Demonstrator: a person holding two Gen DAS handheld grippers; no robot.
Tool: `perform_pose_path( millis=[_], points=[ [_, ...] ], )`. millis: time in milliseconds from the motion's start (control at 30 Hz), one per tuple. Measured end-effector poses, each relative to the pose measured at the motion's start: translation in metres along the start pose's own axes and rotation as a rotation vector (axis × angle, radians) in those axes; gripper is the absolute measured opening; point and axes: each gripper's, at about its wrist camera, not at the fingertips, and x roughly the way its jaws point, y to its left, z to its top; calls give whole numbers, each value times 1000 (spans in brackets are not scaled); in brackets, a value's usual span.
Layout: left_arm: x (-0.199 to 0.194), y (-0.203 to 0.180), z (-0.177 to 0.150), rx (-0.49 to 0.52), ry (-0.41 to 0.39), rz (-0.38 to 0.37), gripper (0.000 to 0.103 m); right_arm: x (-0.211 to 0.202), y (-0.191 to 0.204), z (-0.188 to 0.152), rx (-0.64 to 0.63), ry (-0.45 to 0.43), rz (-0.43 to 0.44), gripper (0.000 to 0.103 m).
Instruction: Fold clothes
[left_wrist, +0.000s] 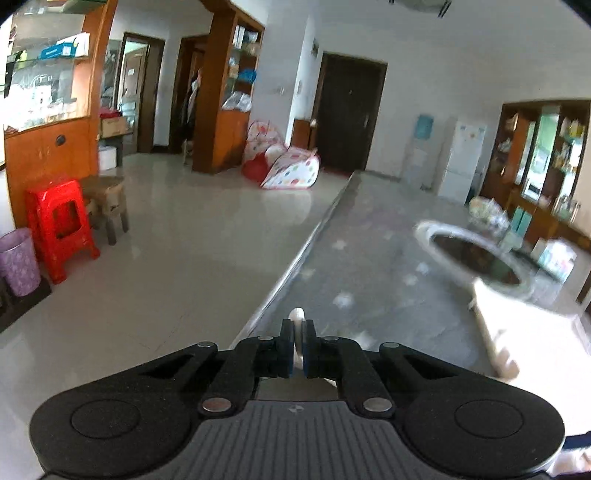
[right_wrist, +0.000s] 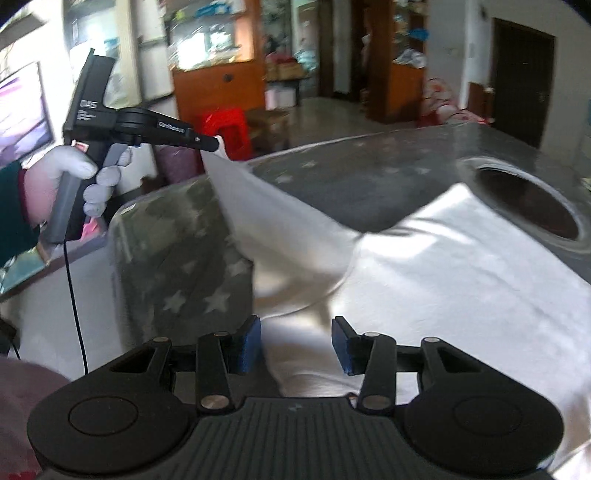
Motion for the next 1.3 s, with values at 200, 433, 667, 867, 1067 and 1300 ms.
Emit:
perform_pose_path(
  millis=[200,433,667,867,1067,1300],
  points=[
    [17,5,-14,67,48,44,5,1,7,2,-25,5,13,43],
    [36,3,-5,116,48,130,9,-3,7,1,2,4,36,43],
    [27,-3,16,36,56,84,12,-19,6,1,11,-30,37,43],
    [26,-76,24,139,88,-186,12,-30,-25,-1,87,-51,-60,43],
    [36,-159,18,247,134,-418,11,-40,-52,-15,170,-41,-137,43],
    [62,-204,-5,344,211,-490,10,-39,-63,-27,207,-34,-139,43]
  ],
)
